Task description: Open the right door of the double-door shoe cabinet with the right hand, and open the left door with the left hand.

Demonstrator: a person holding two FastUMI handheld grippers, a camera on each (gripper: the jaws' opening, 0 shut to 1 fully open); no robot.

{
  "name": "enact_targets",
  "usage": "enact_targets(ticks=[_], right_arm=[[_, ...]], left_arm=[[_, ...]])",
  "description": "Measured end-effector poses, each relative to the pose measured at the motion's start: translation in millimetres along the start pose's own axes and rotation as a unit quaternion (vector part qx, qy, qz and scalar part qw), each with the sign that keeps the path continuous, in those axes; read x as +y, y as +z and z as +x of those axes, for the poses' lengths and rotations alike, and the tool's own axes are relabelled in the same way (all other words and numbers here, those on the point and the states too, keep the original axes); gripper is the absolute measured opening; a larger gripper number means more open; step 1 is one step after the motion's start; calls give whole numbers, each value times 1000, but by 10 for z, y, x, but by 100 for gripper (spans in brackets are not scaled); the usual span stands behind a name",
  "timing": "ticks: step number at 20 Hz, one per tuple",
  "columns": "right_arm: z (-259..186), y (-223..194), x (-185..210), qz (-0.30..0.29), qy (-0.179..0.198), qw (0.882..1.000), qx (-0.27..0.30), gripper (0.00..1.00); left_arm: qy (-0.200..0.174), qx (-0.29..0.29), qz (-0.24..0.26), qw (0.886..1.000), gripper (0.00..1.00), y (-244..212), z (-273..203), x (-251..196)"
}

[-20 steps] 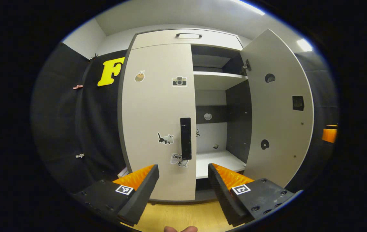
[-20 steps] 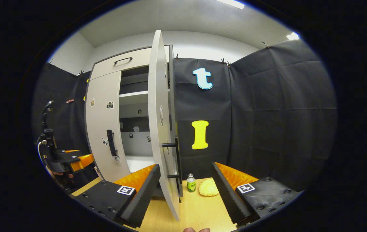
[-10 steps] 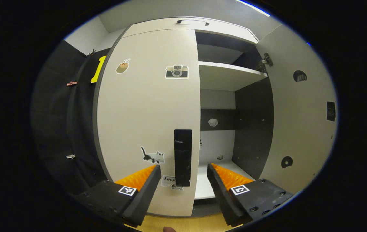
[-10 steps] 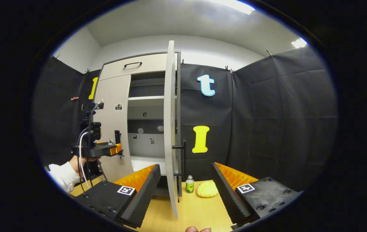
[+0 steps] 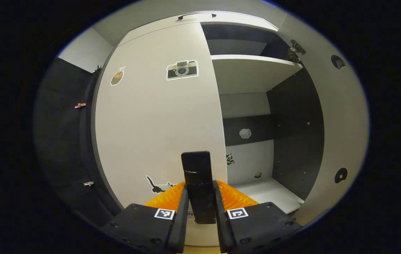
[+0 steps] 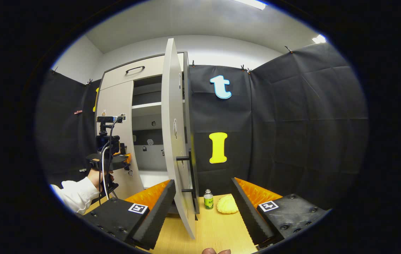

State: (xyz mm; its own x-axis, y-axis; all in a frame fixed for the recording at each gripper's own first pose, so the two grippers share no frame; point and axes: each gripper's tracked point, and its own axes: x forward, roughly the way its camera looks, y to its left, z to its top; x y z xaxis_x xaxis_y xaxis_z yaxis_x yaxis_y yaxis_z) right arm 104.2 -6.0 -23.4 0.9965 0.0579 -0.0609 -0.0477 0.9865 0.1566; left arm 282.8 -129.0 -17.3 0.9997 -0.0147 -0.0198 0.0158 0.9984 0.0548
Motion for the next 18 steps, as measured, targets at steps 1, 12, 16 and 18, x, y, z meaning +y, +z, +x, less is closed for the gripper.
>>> enact_targets(ticks=[1, 12, 16, 18], right_arm=[[4, -6, -19, 0, 1, 1000, 1, 98], [-95, 46, 217, -11, 32, 999, 2, 98], [-172, 43, 362, -20, 39, 999, -6, 98], [-180, 17, 412, -25, 38, 999, -6, 98]], left_arm=[[-1, -3, -5, 1000, 39, -1, 13, 0], [-45, 29, -51, 997, 19, -85, -72, 2], [-78, 24, -60, 995, 18, -101, -528, 149], [-85, 25, -56, 994, 18, -110, -771, 265]])
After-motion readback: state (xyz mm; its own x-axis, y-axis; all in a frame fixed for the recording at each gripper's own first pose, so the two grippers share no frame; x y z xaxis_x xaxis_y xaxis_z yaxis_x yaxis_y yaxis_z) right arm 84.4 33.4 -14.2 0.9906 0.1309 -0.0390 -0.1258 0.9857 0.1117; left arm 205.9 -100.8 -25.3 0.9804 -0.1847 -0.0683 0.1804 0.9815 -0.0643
